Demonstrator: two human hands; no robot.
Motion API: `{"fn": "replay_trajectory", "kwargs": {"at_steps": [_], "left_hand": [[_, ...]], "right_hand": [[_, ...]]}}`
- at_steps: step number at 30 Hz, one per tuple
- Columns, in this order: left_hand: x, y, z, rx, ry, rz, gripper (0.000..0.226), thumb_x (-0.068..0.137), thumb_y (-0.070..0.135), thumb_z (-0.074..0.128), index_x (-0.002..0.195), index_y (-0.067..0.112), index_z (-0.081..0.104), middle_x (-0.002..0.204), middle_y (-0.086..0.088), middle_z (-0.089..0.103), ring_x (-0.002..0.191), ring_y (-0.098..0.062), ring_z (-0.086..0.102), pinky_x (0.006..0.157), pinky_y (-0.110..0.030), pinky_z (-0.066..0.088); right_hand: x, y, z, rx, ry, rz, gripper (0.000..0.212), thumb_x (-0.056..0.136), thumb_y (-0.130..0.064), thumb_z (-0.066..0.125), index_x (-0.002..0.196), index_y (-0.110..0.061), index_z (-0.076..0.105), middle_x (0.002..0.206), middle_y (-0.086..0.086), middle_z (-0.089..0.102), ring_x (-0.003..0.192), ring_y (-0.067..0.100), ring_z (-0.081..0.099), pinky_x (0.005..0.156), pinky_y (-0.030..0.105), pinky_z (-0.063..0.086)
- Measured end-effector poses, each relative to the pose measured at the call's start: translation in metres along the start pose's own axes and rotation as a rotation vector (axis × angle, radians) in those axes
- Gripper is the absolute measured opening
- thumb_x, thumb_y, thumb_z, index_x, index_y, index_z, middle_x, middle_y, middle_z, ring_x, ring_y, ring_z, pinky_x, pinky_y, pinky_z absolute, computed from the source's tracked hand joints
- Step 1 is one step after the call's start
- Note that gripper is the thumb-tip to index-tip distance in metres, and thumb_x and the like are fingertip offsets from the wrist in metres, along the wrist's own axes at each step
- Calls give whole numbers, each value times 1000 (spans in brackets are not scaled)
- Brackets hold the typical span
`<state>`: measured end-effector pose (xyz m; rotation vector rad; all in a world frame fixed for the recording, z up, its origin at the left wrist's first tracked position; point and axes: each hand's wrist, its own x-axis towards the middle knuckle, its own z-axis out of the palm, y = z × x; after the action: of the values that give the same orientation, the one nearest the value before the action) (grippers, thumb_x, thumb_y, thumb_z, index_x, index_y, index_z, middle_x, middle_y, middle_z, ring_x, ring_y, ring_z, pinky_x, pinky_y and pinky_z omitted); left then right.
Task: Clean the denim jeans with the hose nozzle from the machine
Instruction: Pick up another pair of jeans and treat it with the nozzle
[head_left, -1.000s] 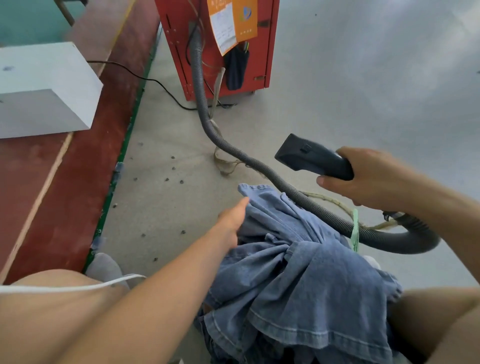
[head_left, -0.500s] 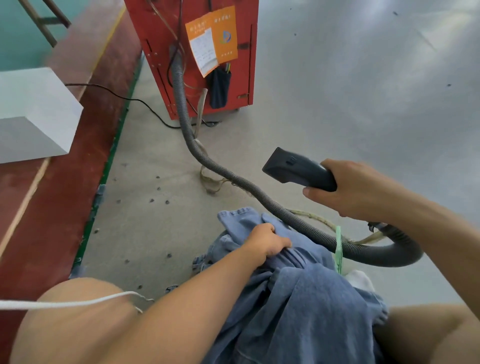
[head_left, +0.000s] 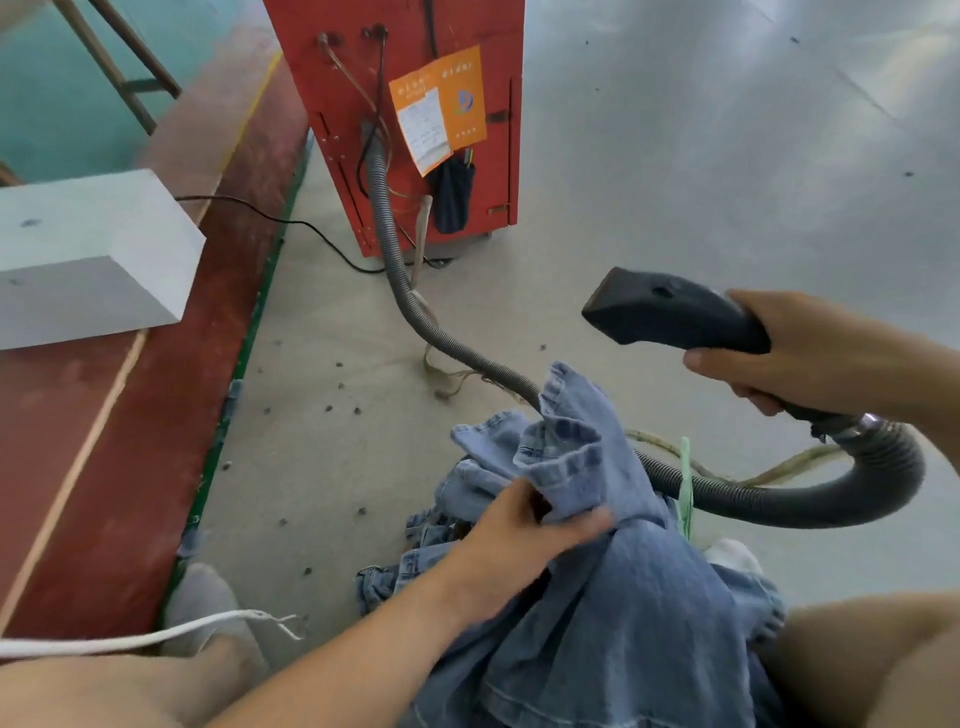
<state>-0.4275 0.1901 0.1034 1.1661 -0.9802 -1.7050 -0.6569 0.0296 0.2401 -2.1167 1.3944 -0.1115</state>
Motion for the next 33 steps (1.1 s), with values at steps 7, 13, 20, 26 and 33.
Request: {"fn": "replay_trajectory", "kwargs": {"at_steps": [7, 13, 20, 26, 33], "left_hand": [[-1, -20, 3, 807, 126, 337, 83, 85, 0, 54, 160, 25, 30, 135, 6, 45, 119, -16, 53, 98, -24, 47], [6, -24, -1, 799, 328, 360, 88, 86, -4, 58, 162, 23, 23, 138, -2, 46, 118, -17, 50, 93, -8, 40], [8, -19, 4, 791, 329, 415, 50, 84, -13, 56, 129, 5, 62, 110, -2, 49, 94, -18, 56, 80, -33, 51], [-2, -2, 9, 328, 197, 209, 31, 87, 26, 76, 115, 14, 71, 111, -11, 68, 105, -15, 67, 97, -30, 53], [0, 6, 4, 2, 295, 106, 23, 97, 36, 63, 88, 18, 74, 84, -2, 71, 84, -14, 67, 81, -34, 55]], "right_hand": [[-42, 0, -10, 36, -167, -102, 40, 80, -74, 68, 106, -46, 59, 70, 3, 73, 52, 23, 68, 49, 44, 59], [-62, 14, -28, 20, -215, -81, 65, 65, -95, 64, 99, -39, 67, 63, 4, 73, 55, 25, 71, 50, 39, 57], [-32, -12, 19, -10, -366, -114, 14, 90, -63, 64, 89, -50, 59, 60, -2, 68, 48, 11, 63, 45, 28, 51], [-13, -21, 28, 22, -157, -108, 18, 97, -48, 63, 89, -36, 53, 54, -12, 64, 39, 8, 56, 42, 22, 46], [-33, -14, 4, 26, -256, -127, 34, 85, -70, 65, 99, -39, 60, 55, 5, 65, 43, 21, 59, 46, 43, 56]]}}
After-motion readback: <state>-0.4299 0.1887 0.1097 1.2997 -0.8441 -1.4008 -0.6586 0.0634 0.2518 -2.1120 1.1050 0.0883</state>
